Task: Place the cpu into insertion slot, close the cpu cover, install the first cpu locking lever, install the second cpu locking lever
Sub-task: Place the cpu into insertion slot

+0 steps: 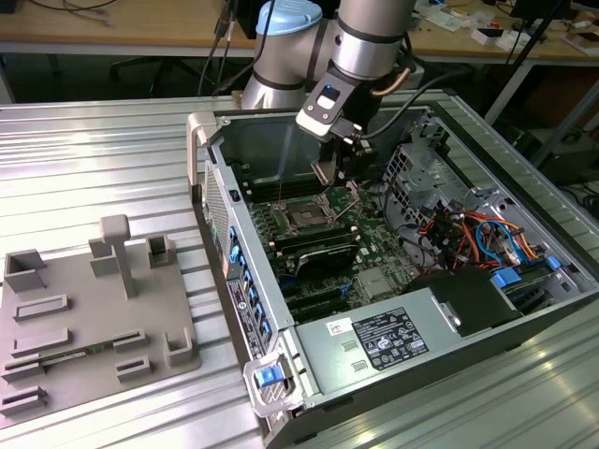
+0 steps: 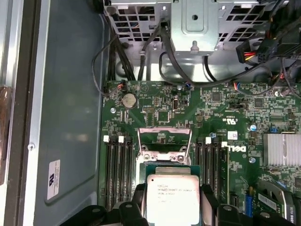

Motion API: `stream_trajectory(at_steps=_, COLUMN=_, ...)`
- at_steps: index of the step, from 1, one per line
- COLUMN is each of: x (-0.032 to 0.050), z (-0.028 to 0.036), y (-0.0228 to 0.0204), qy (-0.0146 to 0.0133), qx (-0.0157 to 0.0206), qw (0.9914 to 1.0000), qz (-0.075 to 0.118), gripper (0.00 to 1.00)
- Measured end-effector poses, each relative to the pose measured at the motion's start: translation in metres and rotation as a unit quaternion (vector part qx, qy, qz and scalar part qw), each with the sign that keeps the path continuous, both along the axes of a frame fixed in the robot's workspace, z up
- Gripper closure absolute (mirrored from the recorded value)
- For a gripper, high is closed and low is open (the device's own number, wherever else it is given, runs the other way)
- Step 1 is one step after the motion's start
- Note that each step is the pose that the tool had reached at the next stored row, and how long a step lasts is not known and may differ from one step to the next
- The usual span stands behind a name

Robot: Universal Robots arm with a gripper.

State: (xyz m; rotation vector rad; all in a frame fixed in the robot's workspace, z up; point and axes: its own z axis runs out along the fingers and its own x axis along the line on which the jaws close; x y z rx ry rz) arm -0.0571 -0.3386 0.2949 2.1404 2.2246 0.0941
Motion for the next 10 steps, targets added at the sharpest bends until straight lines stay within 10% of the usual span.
stream_trajectory(at_steps=10, x=-0.0065, z=-0.0262, y=0.0066, qy=-0.0001, qx=0.0, qw=0.99995, qz=0.01, gripper=0.45)
